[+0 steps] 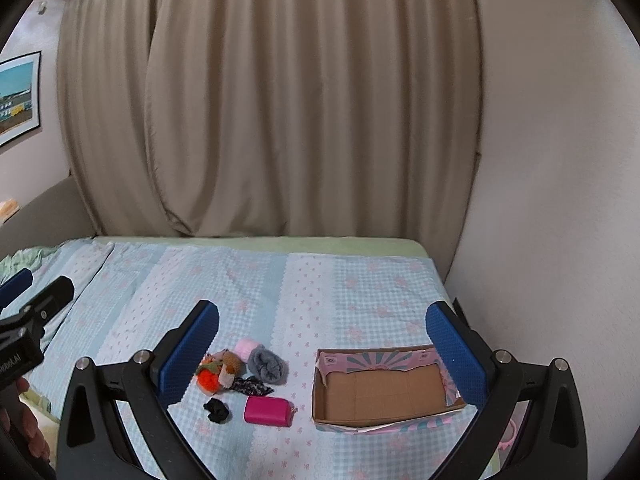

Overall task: Organize soft objects
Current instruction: 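Grasp the orange pompom with the left tool while the right tool grasps the grey sock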

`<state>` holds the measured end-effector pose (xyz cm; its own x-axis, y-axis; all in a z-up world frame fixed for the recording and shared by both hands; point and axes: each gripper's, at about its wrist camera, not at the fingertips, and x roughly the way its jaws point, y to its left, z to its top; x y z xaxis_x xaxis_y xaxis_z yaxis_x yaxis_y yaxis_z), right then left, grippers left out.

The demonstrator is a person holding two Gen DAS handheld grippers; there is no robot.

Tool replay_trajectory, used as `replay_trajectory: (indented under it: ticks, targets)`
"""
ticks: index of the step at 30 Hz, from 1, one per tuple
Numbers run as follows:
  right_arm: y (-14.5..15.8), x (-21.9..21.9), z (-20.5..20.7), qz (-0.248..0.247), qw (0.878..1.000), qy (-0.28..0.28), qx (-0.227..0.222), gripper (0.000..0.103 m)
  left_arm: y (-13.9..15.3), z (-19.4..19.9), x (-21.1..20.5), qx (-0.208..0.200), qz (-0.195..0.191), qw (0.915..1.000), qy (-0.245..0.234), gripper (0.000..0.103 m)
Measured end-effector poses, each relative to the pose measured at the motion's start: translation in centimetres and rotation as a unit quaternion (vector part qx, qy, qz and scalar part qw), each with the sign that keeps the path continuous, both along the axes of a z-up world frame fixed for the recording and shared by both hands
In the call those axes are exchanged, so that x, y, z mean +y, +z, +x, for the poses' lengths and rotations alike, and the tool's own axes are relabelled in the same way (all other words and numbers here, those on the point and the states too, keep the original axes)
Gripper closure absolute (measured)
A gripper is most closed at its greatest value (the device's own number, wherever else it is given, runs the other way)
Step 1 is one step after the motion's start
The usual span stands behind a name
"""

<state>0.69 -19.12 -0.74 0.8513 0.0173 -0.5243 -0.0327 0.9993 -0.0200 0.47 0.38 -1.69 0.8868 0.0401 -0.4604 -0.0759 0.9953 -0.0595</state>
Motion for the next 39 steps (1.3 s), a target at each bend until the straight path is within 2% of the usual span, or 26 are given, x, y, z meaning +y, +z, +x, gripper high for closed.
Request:
replay_trajectory:
  ticks: [6, 9, 14, 17, 25, 30, 35, 39]
  targets:
    - [-3.2, 1.0, 2.3, 0.005, 0.998, 0.055, 0.031, 0.000, -3.4, 0.3, 1.4, 0.034, -0.009, 0.9993, 0.014, 0.000]
    - [-5.5, 1.9, 4.1, 0.009, 0.997, 0.059, 0.056, 0.000, -6.1, 1.4, 2.7, 0.067, -0.009, 0.9977, 0.004, 0.000]
    - [-10.1, 4.1, 6.9, 0.022, 0.994, 0.052, 0.096, 0.000, -11.9, 5.1, 5.4, 0.122, -0.028, 0.9914, -0.039, 0.000]
    - [-13.6, 5.8, 8.8, 0.023, 0.991, 0.043, 0.122, 0.000, -15.7, 7.3, 6.5, 0.137, -0.025, 0.9880, -0.066, 0.000]
    - [-23.8, 8.8, 13.9, 0.020, 0.986, 0.022, 0.164, 0.000, -28.1, 12.9, 6.5, 0.172, 0.047, 0.9716, -0.156, 0.001]
    - [-30.1, 10.2, 17.0, 0.019, 0.984, 0.003, 0.180, 0.000, -35.2, 15.7, 6.3, 0.179, 0.091, 0.9576, -0.206, 0.010]
    - [-34.3, 11.1, 19.2, 0.012, 0.982, -0.005, 0.186, 0.000, -39.4, 17.4, 6.2, 0.177, 0.129, 0.9465, -0.237, 0.018]
    - [-37.3, 11.3, 21.3, 0.009, 0.979, -0.010, 0.203, 0.007, -42.2, 18.7, 5.9, 0.176, 0.151, 0.9367, -0.262, 0.023]
